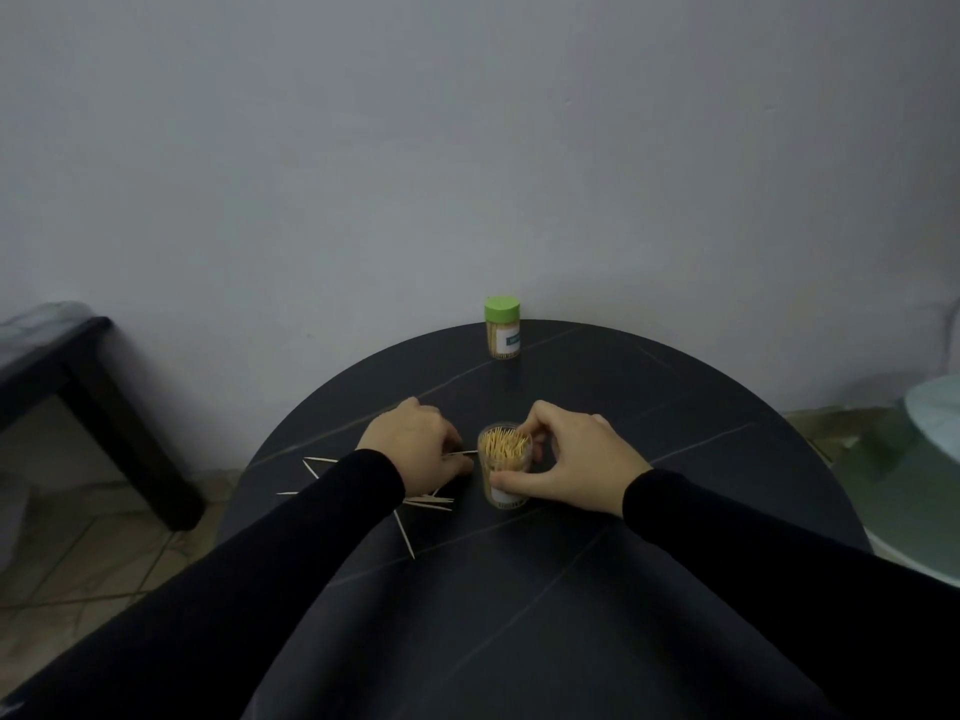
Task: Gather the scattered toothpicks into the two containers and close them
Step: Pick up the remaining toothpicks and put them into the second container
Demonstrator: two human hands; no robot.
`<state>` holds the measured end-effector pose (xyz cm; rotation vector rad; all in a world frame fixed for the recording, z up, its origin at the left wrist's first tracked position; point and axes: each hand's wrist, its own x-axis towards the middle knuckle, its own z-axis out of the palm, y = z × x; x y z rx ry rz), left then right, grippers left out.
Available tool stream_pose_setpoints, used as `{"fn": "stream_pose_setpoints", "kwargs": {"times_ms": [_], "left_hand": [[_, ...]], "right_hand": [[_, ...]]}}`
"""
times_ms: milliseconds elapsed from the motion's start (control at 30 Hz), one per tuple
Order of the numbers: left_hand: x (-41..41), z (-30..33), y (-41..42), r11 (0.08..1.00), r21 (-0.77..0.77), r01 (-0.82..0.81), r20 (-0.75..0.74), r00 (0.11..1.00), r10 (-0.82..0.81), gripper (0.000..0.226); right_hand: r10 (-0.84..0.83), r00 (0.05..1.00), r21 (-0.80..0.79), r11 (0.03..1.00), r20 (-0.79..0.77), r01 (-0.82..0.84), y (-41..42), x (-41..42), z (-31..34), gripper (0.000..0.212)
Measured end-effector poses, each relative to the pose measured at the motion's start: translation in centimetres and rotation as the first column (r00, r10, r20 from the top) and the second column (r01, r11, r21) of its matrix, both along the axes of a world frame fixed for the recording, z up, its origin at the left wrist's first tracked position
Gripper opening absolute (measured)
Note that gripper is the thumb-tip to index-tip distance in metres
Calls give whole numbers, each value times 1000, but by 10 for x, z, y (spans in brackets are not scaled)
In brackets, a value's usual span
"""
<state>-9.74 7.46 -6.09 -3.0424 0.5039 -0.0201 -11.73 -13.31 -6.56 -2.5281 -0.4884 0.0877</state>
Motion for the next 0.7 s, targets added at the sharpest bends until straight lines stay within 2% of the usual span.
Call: {"fn": "stream_pose_setpoints", "kwargs": {"times_ms": [133, 200, 267, 400, 567, 700], "left_hand": [[-8, 5, 1, 982, 111, -156, -143, 975, 171, 68], [-10, 2, 3, 972, 117, -202, -138, 966, 218, 62], [-13, -1, 2, 976, 51, -214, -107, 970, 218, 49], [-20, -4, -4, 980, -1, -201, 21, 979, 201, 28], [-25, -6, -10, 985, -13, -171, 127, 977, 172, 23], [-25, -10, -14, 982, -28, -185, 141, 972, 187, 21]], "right_hand": [[34, 999, 4, 999, 22, -34, 6, -5, 1, 49], [40, 999, 9, 999, 21, -40, 7, -8, 3, 47], [43, 998, 3, 999, 35, -44, 9, -10, 3, 47], [46, 998, -3, 999, 53, -46, 11, -11, 2, 48], [45, 998, -3, 999, 54, -45, 12, -10, 1, 48], [37, 997, -5, 999, 61, -36, 12, -11, 2, 47]]}}
